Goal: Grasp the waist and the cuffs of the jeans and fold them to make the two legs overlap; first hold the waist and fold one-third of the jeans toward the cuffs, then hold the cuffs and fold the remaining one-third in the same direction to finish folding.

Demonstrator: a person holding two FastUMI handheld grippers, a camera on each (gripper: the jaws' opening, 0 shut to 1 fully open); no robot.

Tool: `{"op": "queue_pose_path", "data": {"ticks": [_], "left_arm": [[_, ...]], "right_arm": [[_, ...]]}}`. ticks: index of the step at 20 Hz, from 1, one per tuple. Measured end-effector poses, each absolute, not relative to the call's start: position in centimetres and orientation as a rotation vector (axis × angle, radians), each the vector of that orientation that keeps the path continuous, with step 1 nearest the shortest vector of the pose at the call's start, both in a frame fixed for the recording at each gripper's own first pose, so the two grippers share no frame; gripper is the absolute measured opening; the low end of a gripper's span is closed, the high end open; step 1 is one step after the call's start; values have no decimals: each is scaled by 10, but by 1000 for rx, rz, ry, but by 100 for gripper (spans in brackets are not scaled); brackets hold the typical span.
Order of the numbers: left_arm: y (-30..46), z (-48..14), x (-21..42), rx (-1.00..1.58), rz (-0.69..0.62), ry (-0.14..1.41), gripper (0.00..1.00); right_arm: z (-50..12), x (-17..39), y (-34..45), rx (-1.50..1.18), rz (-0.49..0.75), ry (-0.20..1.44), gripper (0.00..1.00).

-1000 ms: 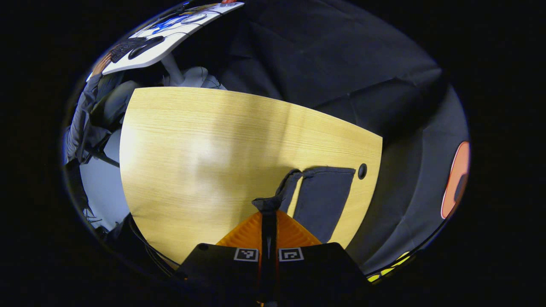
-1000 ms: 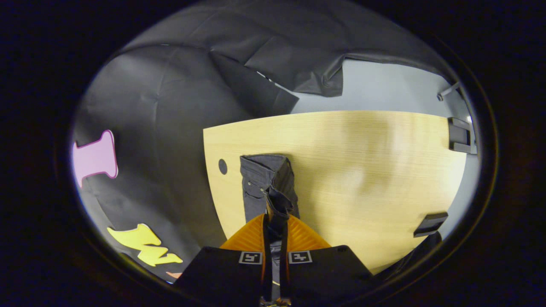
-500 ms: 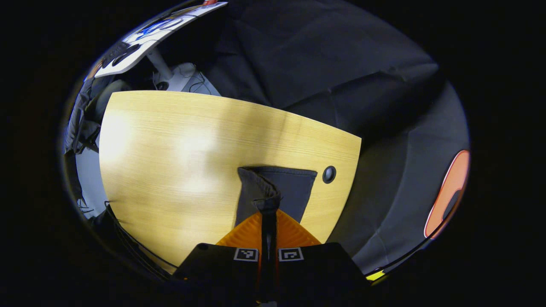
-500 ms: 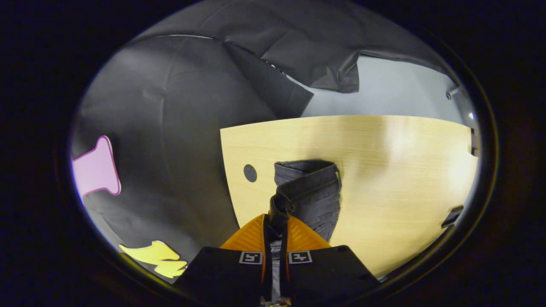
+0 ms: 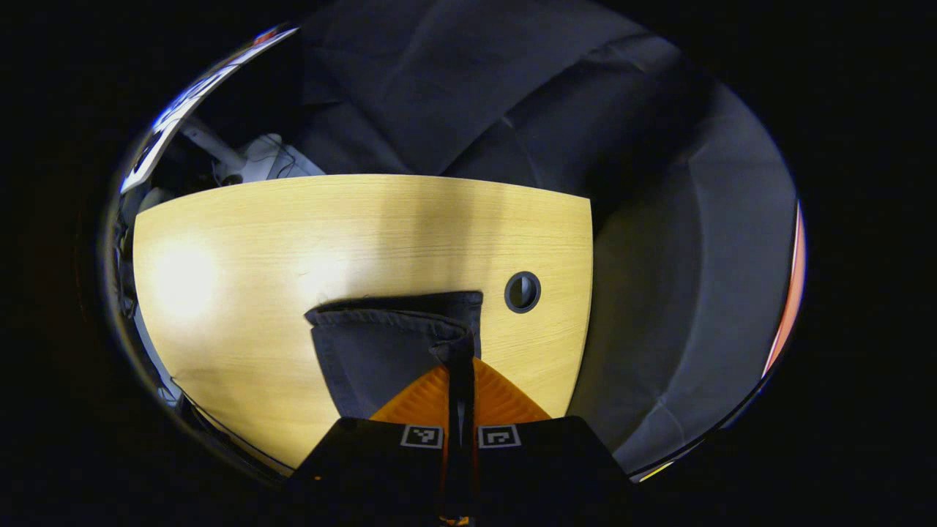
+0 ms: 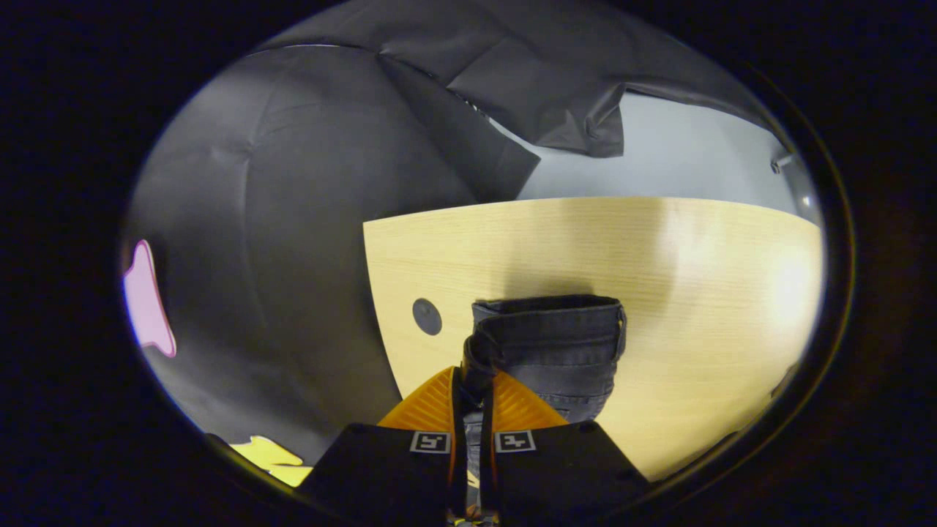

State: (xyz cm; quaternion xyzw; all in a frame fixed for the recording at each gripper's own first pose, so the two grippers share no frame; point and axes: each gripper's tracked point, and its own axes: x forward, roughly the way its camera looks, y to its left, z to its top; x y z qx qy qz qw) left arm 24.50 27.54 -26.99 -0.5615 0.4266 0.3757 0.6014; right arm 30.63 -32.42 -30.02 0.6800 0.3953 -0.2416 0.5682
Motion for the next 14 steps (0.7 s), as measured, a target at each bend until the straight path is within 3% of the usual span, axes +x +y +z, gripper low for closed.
{"op": "queue_pose_path", "data": {"ticks": [5,9,10,11,12,14], "left_arm": [[280,-328,256,-1297,915,1089,8],[283,-357,244,-1182,921,1285,23],[286,-357,243,-1132,905,1307,34],[288,-359,246,-1093,897,1320,39],[290,-358,247,-1044,887,1335,62],[293,-356,241,-967,896,1354,67]], "right_arm": [[-331,316,-324,1592,-594,952,7],[-338,322,-325,1563,-594,965,6],[-340,323,-322,1560,-585,967,11],[-340,323,-323,1563,-578,962,14],[-341,326,-325,1569,-575,950,17],[-341,330,-324,1562,-568,926,24]]}}
